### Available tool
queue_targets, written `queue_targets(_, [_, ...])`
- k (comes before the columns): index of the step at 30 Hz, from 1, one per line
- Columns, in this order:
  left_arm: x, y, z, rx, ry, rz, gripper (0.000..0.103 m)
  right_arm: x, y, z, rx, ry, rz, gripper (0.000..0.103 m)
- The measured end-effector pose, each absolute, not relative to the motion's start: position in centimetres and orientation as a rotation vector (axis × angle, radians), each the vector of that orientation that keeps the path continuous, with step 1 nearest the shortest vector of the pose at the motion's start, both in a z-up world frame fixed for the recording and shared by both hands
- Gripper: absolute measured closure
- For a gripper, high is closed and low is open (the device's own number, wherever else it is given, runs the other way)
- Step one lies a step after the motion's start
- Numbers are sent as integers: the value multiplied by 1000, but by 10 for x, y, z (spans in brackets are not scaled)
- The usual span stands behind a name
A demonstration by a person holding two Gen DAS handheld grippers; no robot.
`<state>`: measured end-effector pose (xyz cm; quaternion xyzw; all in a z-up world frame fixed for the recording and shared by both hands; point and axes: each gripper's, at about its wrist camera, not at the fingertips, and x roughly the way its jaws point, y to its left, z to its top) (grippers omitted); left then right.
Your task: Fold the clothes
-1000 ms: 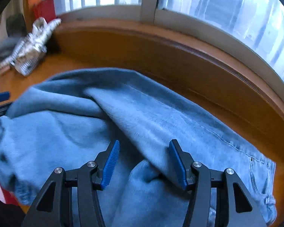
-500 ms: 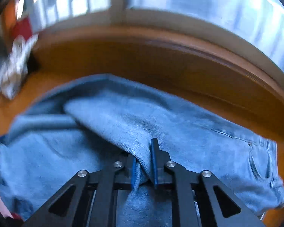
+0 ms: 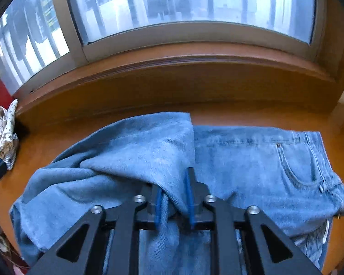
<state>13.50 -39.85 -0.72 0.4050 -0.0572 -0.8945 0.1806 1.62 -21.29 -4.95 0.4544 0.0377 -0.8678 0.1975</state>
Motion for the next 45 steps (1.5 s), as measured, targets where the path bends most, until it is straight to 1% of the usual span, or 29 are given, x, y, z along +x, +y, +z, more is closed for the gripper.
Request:
queue_targets(1, [135, -394, -9, 1143, -181, -2525, 87, 20, -211, -46, 1258, 101, -2435, 74])
queue_targets(2, [135, -391, -11, 1142, -201, -2522, 84, 25, -208, -41, 1245, 103, -2440, 72])
queue_targets(3, [135, -386, -12, 1143, -220, -2522, 78, 31, -203, -37, 1233, 110, -2444, 69])
queue_targets(5, [137, -378, -14, 1154, -230, -2537, 71, 40, -193, -29, 1206, 124, -2444, 65])
queue_targets(10, [151, -376, -20, 1193, -218, -2532, 70, 74, -185, -25, 1164, 205, -2382, 57])
queue_targets(12, [161, -387, -23, 1207, -183, -2508, 68, 89, -187, -27, 1165, 251, -2316, 55])
queue_targets(14, [175, -402, -26, 1211, -134, -2481, 59, 104, -190, -30, 1165, 297, -2246, 55])
queue_targets(16, [193, -421, -29, 1212, -93, -2451, 53, 116, -198, -35, 1161, 339, -2183, 53])
queue_targets(20, [224, -448, -40, 1227, -91, -2392, 48, 129, -224, -45, 1149, 403, -2065, 53])
queue_targets(23, [243, -462, -52, 1286, -14, -2362, 48, 132, -250, -46, 1113, 441, -2009, 53])
queue_targets(27, [259, -470, -66, 1312, 167, -2369, 48, 133, -285, -50, 1082, 474, -1935, 53])
queue_targets(29, [265, -469, -72, 1319, 220, -2383, 48, 130, -301, -56, 1079, 517, -1923, 53])
queue_targets(32, [263, -465, -82, 1322, 209, -2390, 48, 130, -319, -64, 1063, 585, -1920, 53])
queue_targets(35, [254, -463, -89, 1311, 185, -2394, 48, 129, -326, -69, 1070, 592, -1917, 53])
queue_targets(37, [248, -462, -89, 1291, 183, -2420, 48, 126, -328, -73, 1094, 583, -1917, 53])
queue_targets(38, [246, -462, -88, 1275, 189, -2445, 54, 125, -328, -75, 1107, 577, -1921, 53])
queue_targets(39, [242, -462, -87, 1268, 190, -2470, 71, 123, -328, -76, 1117, 568, -1929, 57])
queue_targets(40, [238, -462, -86, 1269, 180, -2482, 78, 120, -327, -76, 1121, 552, -1946, 71])
queue_targets(41, [232, -465, -84, 1267, 160, -2478, 87, 118, -327, -76, 1124, 533, -1967, 80])
queue_targets(43, [221, -471, -80, 1263, 119, -2470, 88, 112, -325, -70, 1134, 459, -1989, 89])
queue_targets(45, [210, -478, -73, 1247, 77, -2464, 88, 106, -321, -55, 1116, 355, -2021, 93])
